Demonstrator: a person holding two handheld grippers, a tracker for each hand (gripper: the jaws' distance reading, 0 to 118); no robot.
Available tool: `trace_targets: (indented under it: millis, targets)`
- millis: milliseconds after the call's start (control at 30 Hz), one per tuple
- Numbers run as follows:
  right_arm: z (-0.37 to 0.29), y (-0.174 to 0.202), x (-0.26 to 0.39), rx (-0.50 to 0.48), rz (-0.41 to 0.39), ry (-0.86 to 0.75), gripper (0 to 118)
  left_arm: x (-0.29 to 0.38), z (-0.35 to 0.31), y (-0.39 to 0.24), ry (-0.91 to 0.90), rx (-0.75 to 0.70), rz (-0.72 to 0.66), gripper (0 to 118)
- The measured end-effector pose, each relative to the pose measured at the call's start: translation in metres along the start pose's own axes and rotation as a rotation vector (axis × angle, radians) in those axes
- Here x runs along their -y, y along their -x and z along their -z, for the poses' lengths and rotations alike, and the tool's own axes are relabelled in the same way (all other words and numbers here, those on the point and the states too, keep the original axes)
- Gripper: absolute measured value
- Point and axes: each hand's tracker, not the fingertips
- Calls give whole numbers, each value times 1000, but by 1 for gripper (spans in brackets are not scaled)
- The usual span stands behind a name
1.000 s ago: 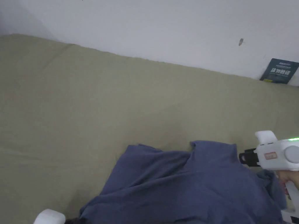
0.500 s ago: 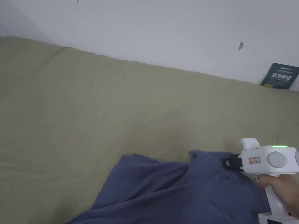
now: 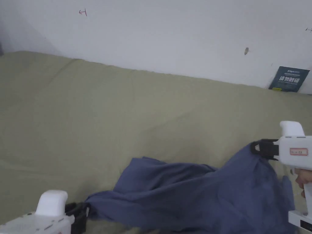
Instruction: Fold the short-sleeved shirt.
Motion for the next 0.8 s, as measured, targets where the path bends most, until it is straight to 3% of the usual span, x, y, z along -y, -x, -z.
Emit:
trace_targets:
  millis: [267,433,533,800]
  targets:
    - [-132,14,-60,25,-33,-192,2,-89,-33,-28,-197,93,-21,6]
    - [-214,17,-107,67,-54,-364,2,-169,-66,-65,-339,101,47,6]
    - [-253,20,-138,119,-76,-450,2,-223,-89,-85,-418,133,22,6]
    - [-318,20,-218,188,-59,-661,2,-345,-143,-119,-571,31,114,6]
